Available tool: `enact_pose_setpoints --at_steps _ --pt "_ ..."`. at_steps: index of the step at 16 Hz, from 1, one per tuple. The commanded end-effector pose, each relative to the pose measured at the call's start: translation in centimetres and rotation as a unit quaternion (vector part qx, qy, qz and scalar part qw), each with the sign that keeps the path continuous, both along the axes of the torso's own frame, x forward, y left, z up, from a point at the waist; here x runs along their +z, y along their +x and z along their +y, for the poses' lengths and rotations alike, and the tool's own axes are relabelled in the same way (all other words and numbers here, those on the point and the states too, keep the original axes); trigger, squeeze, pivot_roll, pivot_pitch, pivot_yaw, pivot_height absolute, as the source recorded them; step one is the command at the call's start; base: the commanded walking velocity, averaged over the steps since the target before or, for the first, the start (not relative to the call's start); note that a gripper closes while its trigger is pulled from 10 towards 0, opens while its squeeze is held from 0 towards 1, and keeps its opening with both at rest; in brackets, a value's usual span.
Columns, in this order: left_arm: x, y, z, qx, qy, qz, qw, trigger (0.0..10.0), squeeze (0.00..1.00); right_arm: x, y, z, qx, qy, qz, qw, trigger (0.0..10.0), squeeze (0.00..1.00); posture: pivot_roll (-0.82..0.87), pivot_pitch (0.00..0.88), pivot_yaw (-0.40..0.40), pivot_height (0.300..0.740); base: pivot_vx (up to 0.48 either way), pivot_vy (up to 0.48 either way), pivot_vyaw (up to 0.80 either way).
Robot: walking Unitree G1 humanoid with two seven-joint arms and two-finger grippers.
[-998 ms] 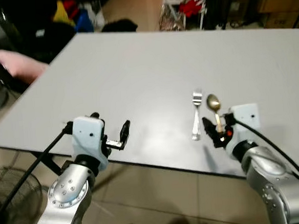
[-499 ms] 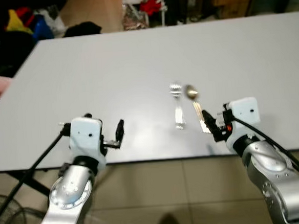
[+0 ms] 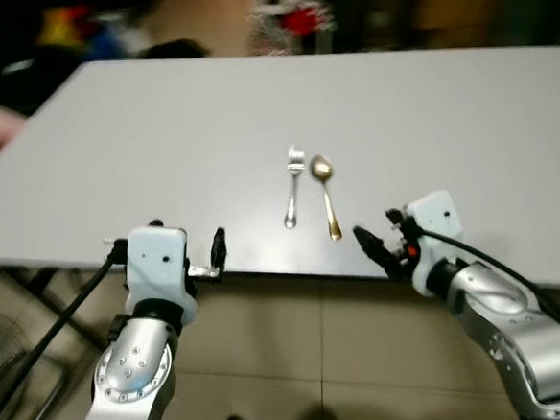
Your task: Setting the table
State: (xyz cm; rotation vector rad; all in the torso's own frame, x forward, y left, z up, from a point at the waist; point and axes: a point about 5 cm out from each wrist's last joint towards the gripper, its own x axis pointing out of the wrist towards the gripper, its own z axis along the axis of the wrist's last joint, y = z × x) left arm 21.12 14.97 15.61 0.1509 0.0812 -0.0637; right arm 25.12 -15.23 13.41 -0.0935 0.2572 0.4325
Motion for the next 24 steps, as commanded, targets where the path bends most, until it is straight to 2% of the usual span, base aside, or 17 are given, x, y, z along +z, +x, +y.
enact_pose_setpoints --at_steps 1,4,5,8,13,17,18,21,24 --pt "0.2 -0.2 0.5 0.014 0.008 -0.001 1.0 10.0 0.0 0.4 0.3 0.6 0.018 0.013 -0.011 1.0 10.0 0.0 -0.07 0.053 0.047 0.74 0.0 -0.48 0.8" --pt "0.1 -0.8 0.6 0.024 0.007 0.002 1.0 10.0 0.0 0.2 0.4 0.6 0.013 0.031 -0.01 0.999 10.0 0.0 -0.07 0.048 0.037 0.74 0.0 -0.476 0.8" --pt "0.0 -0.8 0.7 0.032 -0.017 0.005 0.999 10.0 0.0 0.1 0.4 0.4 0.002 0.042 -0.012 0.999 10.0 0.0 -0.07 0.046 0.04 0.74 0.0 0.0 0.8" --pt "0.2 -0.5 1.0 0.029 -0.012 -0.001 0.999 10.0 0.0 0.2 0.1 -0.2 -0.048 0.07 -0.023 0.996 10.0 0.0 -0.09 0.04 0.064 0.74 0.0 0.48 0.8" --pt "0.1 -0.1 0.9 0.024 -0.017 0.002 1.0 10.0 0.0 0.5 0.2 -0.5 -0.052 0.064 -0.035 0.996 10.0 0.0 -0.1 0.047 0.089 0.74 0.0 0.48 0.8" --pt "0.1 -0.3 0.9 0.032 -0.016 0.002 0.999 10.0 0.0 0.9 1.0 -0.3 -0.039 0.059 -0.044 0.997 10.0 0.0 -0.08 0.054 0.062 0.74 0.0 0.48 0.8" --pt "0.1 -0.5 1.0 0.038 -0.016 0.002 0.999 10.0 0.0 0.8 1.2 -0.3 -0.043 0.074 -0.038 0.996 10.0 0.0 -0.08 0.054 0.055 0.74 0.0 0.48 0.0" --pt "0.3 -0.7 1.2 0.044 -0.013 -0.002 0.999 10.0 0.0 0.7 1.4 -0.1 -0.043 0.082 -0.034 0.995 10.0 0.0 -0.06 0.054 0.041 0.74 0.0 0.48 0.0" --pt "1.0 -0.6 1.7 0.057 -0.006 -0.016 0.998 10.0 0.0 0.8 1.9 0.6 -0.044 0.13 -0.008 0.991 10.0 0.0 -0.05 0.053 0.03 0.74 0.0 0.48 0.0"
